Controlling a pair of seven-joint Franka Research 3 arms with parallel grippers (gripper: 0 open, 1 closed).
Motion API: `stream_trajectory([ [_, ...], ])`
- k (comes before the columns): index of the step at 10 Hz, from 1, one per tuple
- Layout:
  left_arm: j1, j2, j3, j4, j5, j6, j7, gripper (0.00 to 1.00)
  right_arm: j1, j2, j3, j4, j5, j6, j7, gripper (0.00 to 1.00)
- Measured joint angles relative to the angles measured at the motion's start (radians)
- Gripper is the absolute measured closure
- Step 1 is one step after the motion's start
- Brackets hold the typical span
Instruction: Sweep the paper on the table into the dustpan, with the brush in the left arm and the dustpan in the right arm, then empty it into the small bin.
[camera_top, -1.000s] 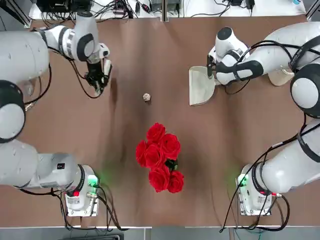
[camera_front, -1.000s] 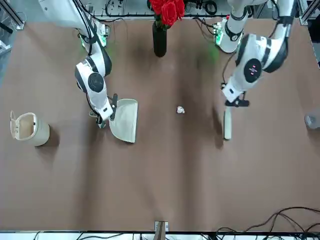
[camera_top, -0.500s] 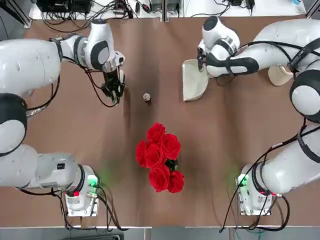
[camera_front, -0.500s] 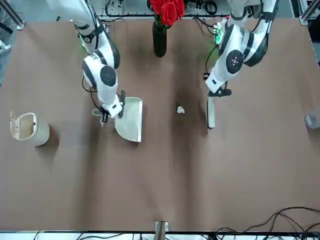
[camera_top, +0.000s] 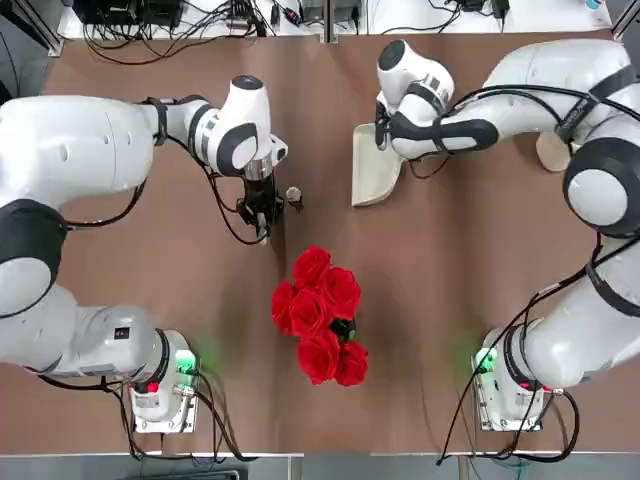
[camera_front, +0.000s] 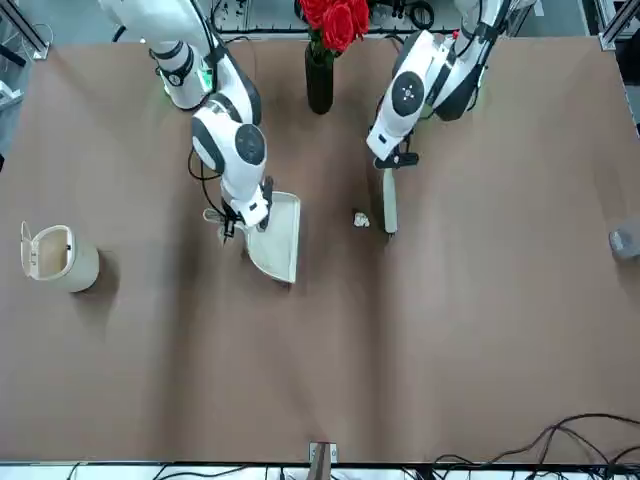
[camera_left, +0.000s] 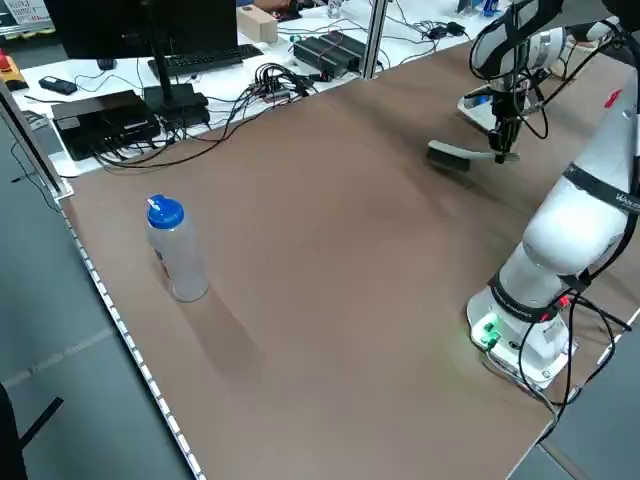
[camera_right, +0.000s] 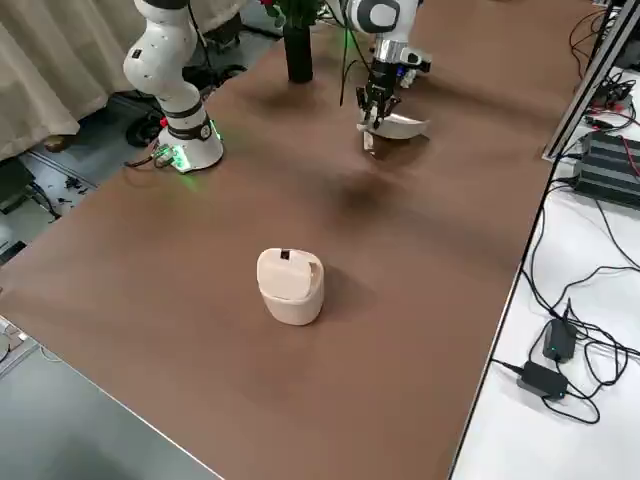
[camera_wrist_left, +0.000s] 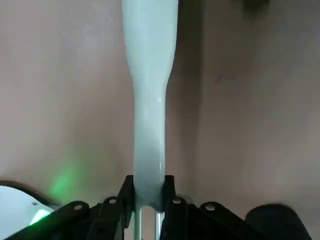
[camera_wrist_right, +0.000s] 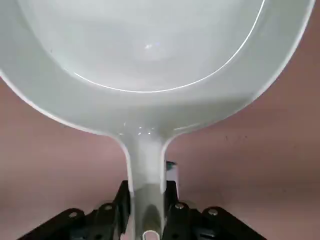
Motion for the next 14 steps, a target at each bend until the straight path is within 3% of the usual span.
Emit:
stream_trajectory([
  [3, -0.024, 0.051, -0.004, 0.000, 0.000, 0.032, -0.134, 0.73, 0.032, 0.103, 0.047, 0.115, -0.046, -0.102, 0.071, 0.68],
  [5, -0.033, 0.080, -0.004, 0.000, 0.000, 0.053, -0.207, 0.73, 0.056, 0.150, 0.052, 0.168, -0.075, -0.139, 0.082, 0.68],
  [7, -0.071, 0.090, -0.004, 0.001, 0.000, 0.114, -0.275, 0.73, 0.068, 0.164, 0.067, 0.195, -0.095, -0.148, 0.081, 0.68],
  [10, -0.147, 0.099, -0.005, 0.005, 0.000, 0.224, -0.352, 0.73, 0.096, 0.237, 0.125, 0.290, -0.160, -0.228, 0.087, 0.68],
  [14, -0.174, 0.152, -0.004, 0.054, 0.038, 0.268, -0.399, 0.73, 0.115, 0.278, 0.130, 0.311, -0.171, -0.230, 0.087, 0.68],
])
